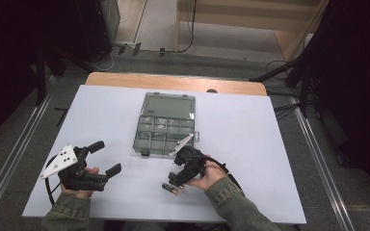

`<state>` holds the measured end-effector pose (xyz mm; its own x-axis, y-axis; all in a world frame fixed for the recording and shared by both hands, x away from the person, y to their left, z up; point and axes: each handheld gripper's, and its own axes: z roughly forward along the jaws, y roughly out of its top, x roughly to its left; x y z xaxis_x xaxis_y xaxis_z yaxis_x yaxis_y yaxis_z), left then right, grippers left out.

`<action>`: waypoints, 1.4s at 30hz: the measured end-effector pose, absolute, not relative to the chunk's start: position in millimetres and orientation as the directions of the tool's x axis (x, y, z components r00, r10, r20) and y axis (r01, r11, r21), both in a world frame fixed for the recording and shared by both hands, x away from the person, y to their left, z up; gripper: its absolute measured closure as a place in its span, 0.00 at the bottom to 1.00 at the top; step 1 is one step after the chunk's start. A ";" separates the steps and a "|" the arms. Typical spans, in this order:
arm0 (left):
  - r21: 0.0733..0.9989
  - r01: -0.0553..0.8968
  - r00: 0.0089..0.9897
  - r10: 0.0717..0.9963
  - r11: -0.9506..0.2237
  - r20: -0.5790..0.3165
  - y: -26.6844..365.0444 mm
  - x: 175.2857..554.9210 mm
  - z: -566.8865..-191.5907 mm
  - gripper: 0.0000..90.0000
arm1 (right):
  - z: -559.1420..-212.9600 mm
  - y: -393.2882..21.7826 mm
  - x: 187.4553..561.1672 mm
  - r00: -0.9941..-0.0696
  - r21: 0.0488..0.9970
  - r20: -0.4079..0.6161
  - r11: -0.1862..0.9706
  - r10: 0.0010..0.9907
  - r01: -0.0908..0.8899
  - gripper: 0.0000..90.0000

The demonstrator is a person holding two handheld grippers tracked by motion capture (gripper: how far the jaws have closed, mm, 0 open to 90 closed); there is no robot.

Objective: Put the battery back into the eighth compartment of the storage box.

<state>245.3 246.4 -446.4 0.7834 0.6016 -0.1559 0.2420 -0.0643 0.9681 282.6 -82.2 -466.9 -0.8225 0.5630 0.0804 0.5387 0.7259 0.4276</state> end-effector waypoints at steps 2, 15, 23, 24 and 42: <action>0.968 0.243 0.783 0.602 -0.065 -0.156 246.4 245.2 -446.4 0.00 | -466.8 -80.2 283.7 -0.814 0.396 0.086 0.730 0.574 0.556 0.36; 0.968 0.242 0.783 0.602 -0.063 -0.156 246.7 245.2 -446.4 0.00 | -472.1 -71.4 285.7 -0.808 0.312 0.054 0.759 0.586 0.571 0.68; 0.968 0.244 0.783 0.602 -0.065 -0.157 246.5 245.7 -446.7 0.00 | -476.4 -65.1 286.8 -0.782 0.232 0.036 0.756 0.623 0.613 0.86; 0.968 0.243 0.783 0.602 -0.065 -0.156 246.5 245.7 -446.6 0.00 | -476.2 -64.8 286.8 -0.776 0.229 0.036 0.751 0.629 0.619 0.86; 0.969 0.240 0.785 0.600 -0.061 -0.156 246.1 245.7 -446.2 0.00 | -465.9 -74.9 290.7 -0.737 0.273 0.096 0.694 0.669 0.666 0.87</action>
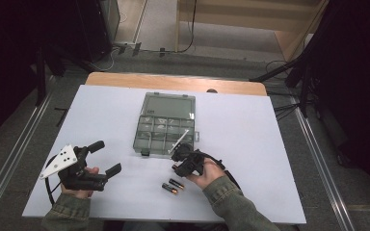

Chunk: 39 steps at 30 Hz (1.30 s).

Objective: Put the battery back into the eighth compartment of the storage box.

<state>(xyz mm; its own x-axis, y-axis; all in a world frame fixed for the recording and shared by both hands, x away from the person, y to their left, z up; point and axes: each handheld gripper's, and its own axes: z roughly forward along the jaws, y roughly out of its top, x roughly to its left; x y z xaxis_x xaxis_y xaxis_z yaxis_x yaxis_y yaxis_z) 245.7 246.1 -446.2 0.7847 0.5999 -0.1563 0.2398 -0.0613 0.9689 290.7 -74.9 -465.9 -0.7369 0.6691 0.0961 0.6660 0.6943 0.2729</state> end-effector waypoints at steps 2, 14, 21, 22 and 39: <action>0.969 0.240 0.785 0.599 -0.063 -0.155 246.3 245.8 -446.2 0.00 | -462.5 -77.7 291.6 -0.726 0.296 0.110 0.675 0.679 0.676 0.87; 0.968 0.242 0.786 0.599 -0.065 -0.156 246.2 246.3 -446.3 0.00 | -451.0 -95.2 298.8 -0.671 0.440 0.178 0.552 0.720 0.708 0.87; 0.969 0.240 0.787 0.597 -0.064 -0.156 245.8 246.2 -446.1 0.00 | -445.2 -110.3 303.5 -0.614 0.518 0.245 0.434 0.750 0.737 0.87; 0.969 0.240 0.787 0.596 -0.064 -0.156 245.5 246.3 -446.2 0.00 | -445.1 -112.3 304.2 -0.609 0.522 0.258 0.423 0.750 0.741 0.87; 0.968 0.243 0.789 0.593 -0.063 -0.159 244.3 247.3 -446.5 0.00 | -450.3 -145.5 314.0 -0.473 0.624 0.412 0.137 0.779 0.770 0.87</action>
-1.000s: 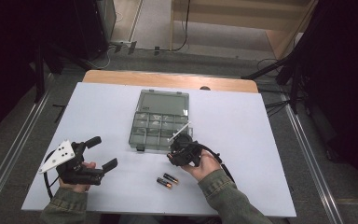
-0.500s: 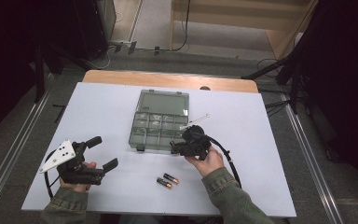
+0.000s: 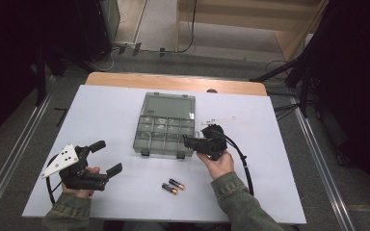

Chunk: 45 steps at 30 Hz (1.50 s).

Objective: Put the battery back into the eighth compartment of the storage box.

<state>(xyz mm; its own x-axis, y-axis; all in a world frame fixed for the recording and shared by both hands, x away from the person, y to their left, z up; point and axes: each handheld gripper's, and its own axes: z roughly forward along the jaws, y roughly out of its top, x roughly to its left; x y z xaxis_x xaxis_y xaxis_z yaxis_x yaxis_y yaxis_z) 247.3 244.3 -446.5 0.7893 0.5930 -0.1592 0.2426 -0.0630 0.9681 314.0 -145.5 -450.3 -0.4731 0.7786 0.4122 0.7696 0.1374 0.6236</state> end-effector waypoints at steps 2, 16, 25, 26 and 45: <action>0.968 0.242 0.791 0.591 -0.067 -0.157 244.1 247.6 -446.7 0.00 | -452.5 -152.4 315.5 -0.418 0.622 0.493 0.026 0.763 0.782 0.87; 0.967 0.244 0.789 0.594 -0.071 -0.156 243.3 248.1 -447.3 0.00 | -471.0 -169.0 321.8 -0.233 0.491 0.694 -0.210 0.682 0.846 0.87; 0.967 0.244 0.790 0.594 -0.071 -0.156 243.5 248.1 -447.3 0.00 | -472.2 -161.3 322.9 -0.232 0.503 0.688 -0.221 0.688 0.835 0.37; 0.967 0.244 0.790 0.594 -0.071 -0.156 243.5 248.1 -447.3 0.00 | -472.2 -161.3 322.9 -0.232 0.503 0.688 -0.221 0.688 0.835 0.37; 0.967 0.244 0.794 0.587 -0.073 -0.157 241.5 249.6 -447.3 0.00 | -428.5 -132.6 294.1 -0.561 0.633 0.516 0.153 0.647 0.759 0.00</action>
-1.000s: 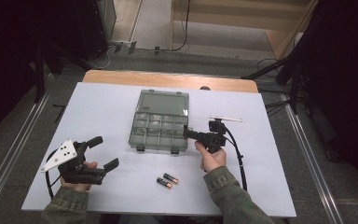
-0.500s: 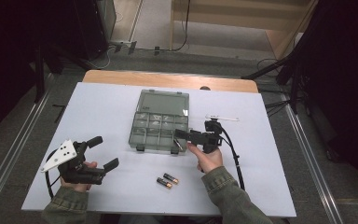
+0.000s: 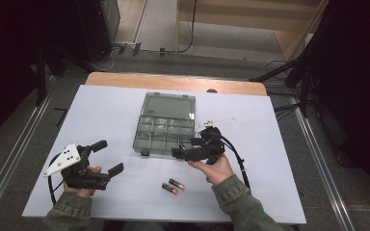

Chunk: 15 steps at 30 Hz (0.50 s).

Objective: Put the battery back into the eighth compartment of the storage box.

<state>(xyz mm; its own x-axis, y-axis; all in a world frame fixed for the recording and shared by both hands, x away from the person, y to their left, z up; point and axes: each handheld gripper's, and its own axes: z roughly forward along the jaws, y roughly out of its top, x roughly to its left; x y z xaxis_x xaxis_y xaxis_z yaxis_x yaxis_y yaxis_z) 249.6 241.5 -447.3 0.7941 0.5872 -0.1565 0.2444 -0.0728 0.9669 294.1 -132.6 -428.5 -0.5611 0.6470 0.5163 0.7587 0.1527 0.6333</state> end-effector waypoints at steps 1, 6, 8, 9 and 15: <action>0.967 0.245 0.794 0.587 -0.073 -0.157 241.4 249.7 -447.4 0.00 | -428.5 -132.6 294.1 -0.561 0.633 0.516 0.153 0.647 0.759 0.00; 0.967 0.245 0.795 0.586 -0.073 -0.158 241.3 249.9 -447.5 0.00 | -425.2 -121.8 288.1 -0.619 0.628 0.489 0.244 0.615 0.739 0.00; 0.967 0.245 0.795 0.586 -0.073 -0.158 241.4 249.9 -447.4 0.00 | -426.3 -115.7 286.3 -0.642 0.617 0.477 0.292 0.600 0.731 0.00; 0.967 0.245 0.795 0.586 -0.073 -0.157 241.4 249.9 -447.4 0.00 | -426.3 -115.7 286.3 -0.642 0.617 0.477 0.292 0.600 0.731 0.00; 0.966 0.246 0.795 0.585 -0.073 -0.159 241.3 250.1 -447.4 0.00 | -431.0 -104.2 283.3 -0.681 0.574 0.403 0.410 0.612 0.708 0.00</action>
<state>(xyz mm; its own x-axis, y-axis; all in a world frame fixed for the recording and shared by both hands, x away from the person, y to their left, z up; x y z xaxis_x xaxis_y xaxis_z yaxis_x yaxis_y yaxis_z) 250.1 241.3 -447.4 0.7954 0.5850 -0.1585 0.2461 -0.0727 0.9665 283.3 -104.2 -431.0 -0.6808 0.6118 0.4029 0.7085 0.4101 0.5743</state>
